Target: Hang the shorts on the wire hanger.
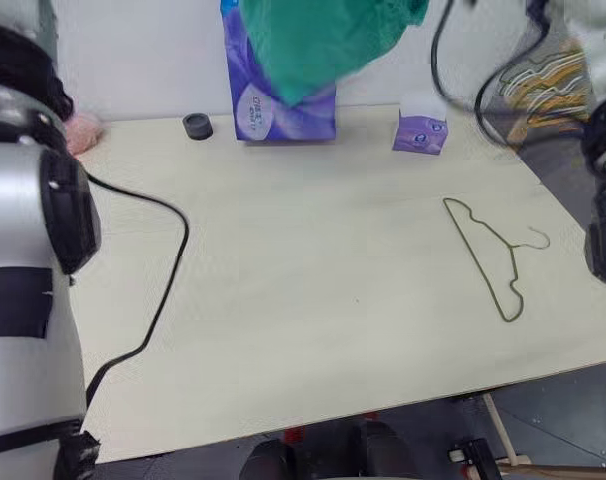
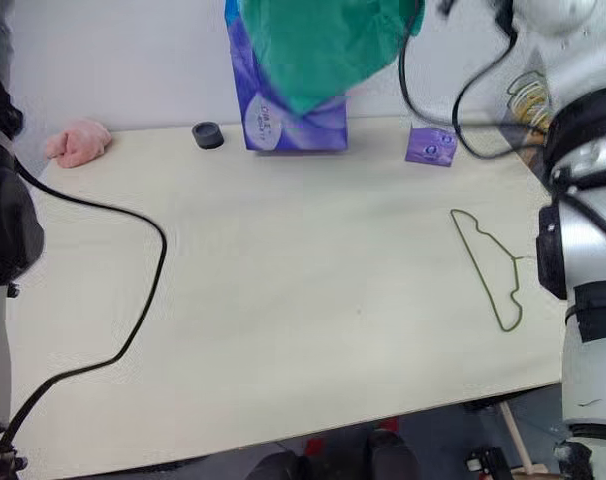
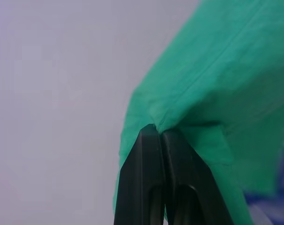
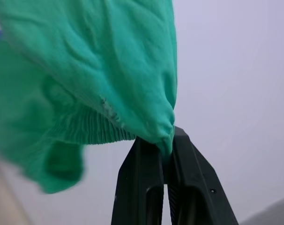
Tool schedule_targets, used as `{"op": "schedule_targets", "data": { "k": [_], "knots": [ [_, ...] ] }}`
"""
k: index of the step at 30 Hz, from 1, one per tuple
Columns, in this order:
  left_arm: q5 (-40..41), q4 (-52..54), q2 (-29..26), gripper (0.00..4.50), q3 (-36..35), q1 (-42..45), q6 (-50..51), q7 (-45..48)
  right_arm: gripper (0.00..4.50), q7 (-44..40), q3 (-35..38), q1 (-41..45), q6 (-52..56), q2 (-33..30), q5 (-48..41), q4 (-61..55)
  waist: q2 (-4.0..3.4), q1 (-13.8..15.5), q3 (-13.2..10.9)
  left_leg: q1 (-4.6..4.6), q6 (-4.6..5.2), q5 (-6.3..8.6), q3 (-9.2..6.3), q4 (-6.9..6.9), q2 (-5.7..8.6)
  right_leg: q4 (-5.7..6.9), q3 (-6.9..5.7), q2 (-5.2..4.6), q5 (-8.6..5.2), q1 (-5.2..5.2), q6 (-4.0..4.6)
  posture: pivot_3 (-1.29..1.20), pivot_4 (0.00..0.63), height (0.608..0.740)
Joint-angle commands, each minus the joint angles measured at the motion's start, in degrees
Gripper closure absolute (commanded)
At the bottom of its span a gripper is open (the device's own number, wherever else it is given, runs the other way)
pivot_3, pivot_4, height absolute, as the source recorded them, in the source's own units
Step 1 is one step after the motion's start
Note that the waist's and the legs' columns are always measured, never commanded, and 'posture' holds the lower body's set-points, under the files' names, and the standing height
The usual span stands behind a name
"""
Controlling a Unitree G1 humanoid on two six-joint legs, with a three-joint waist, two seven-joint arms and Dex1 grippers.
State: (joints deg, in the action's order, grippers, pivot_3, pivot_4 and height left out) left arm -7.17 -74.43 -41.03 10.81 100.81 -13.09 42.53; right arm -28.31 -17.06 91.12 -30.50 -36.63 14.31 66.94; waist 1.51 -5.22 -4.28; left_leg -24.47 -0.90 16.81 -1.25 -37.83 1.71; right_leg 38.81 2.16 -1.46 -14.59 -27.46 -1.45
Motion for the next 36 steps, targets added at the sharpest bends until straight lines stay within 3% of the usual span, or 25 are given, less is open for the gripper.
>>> {"op": "schedule_targets", "data": {
  "k": [1,4,7,9,14,18,21,25,27,30,33,36],
  "knots": [
    [0.9,1.9,-1.2,4.5,-0.1,-12.5,2.7,17.1,4.47,-14.2,0.7,-16.8,-2.4,-1.9,-5.1,-9.8,-0.06,-0.1,-0.1,0.03,0.13,0.06,0.11,-0.12,0.04,-0.08,0.08,-0.01,-0.12,0.21,-0.19,-0.04,0.059,0.74],
    [3.8,11.3,-2.5,4.5,0.2,-29.7,7.7,32.7,4.47,-21.4,1.6,-34.4,1.7,-3.2,-9.7,-24.4,-0.55,-0.5,-0.5,0.57,0.42,-0.06,0.09,-0.88,0.02,-0.08,0.1,0.04,-0.17,1.29,-0.24,-0.04,0.068,0.74],
    [10.8,39.4,-6.9,4.5,1.3,-56.8,20.8,44.3,4.47,-23.9,2.1,-49.3,7.0,-4.2,-11.1,-37.9,-0.86,-1.7,-0.8,0.73,0.84,-0.13,0.1,-1.4,0.04,0.58,0.3,0.1,0.01,1.35,-0.16,-0.04,0.078,0.74],
    [14.7,55.7,-10.2,4.5,0.4,-69.5,28.7,46.6,4.47,-24.6,2.6,-54.6,9.3,-5.2,-10.7,-44.7,-0.76,-2.6,-0.9,1.15,0.87,-0.15,0.16,-1.42,-0.12,1.0,0.48,0.16,0.04,1.55,-0.12,-0.04,0.078,0.74],
    [22.2,76.1,-16.1,4.5,-2.6,-80.7,42.4,47.5,4.47,-28.5,3.7,-61.0,13.0,-9.4,-12.2,-56.8,-0.5,-1.0,-1.2,1.99,0.87,-0.13,-0.06,-1.52,-0.25,1.07,0.25,0.37,0.02,2.39,-0.03,-0.03,0.08,0.74],
    [28.1,84.4,-20.7,4.5,-3.3,-85.9,46.8,49.6,4.47,-33.6,2.6,-64.3,10.7,-13.5,-12.2,-62.8,-0.52,0.7,-1.3,3.69,0.95,-0.05,-0.03,-0.99,-0.26,0.08,0.16,0.4,-0.11,4.25,-0.11,-0.03,0.071,0.74],
    [32.3,88.7,-25.1,4.5,-2.6,-90.0,46.5,50.0,4.47,-37.3,2.3,-67.3,9.9,-16.6,-12.6,-67.5,-0.44,1.9,-1.3,3.69,0.98,0.07,0.0,-1.11,-0.25,0.09,0.19,0.38,-0.18,4.29,-0.05,-0.03,0.071,0.74],
    [34.2,91.2,-27.9,4.5,-2.2,-93.7,45.0,50.0,4.47,-42.4,2.9,-73.9,13.9,-22.2,-14.4,-74.5,-0.44,3.2,-1.4,3.71,0.97,0.07,0.0,-1.12,-0.25,0.14,0.18,0.36,-0.2,4.28,-0.01,-0.03,0.069,0.74],
    [34.8,91.6,-26.0,4.5,-2.4,-93.2,46.8,48.5,4.47,-43.0,3.7,-75.7,18.9,-23.0,-16.5,-77.1,-0.43,3.5,-1.4,3.73,0.97,0.07,0.02,-1.12,-0.26,0.14,0.18,0.37,-0.23,4.29,0.01,-0.03,0.067,0.74],
    [35.1,88.7,-20.8,4.5,-2.2,-86.9,50.2,44.1,4.47,-43.5,4.3,-71.8,24.2,-22.1,-16.9,-74.8,-0.42,3.7,-1.4,3.72,0.97,0.07,0.07,-1.16,-0.28,0.14,0.19,0.41,-0.28,4.3,-0.08,-0.04,0.066,0.74],
    [33.3,80.0,-13.2,4.5,-1.7,-75.7,52.8,38.8,4.47,-45.1,3.1,-60.3,30.1,-19.0,-16.0,-64.9,-0.38,3.5,-1.3,3.74,0.96,0.06,0.09,-1.25,-0.26,0.15,0.16,0.6,-0.29,4.35,-0.29,-0.05,0.063,0.74],
    [24.5,58.4,-2.2,4.5,-0.6,-56.9,45.0,27.5,4.47,-32.7,-1.8,-35.8,23.7,-9.8,-2.9,-38.3,-0.37,3.2,-1.3,3.77,0.96,0.04,0.22,-1.28,-0.25,0.16,0.14,0.78,-0.05,4.34,-0.06,-0.07,0.054,0.74]
  ]
}}
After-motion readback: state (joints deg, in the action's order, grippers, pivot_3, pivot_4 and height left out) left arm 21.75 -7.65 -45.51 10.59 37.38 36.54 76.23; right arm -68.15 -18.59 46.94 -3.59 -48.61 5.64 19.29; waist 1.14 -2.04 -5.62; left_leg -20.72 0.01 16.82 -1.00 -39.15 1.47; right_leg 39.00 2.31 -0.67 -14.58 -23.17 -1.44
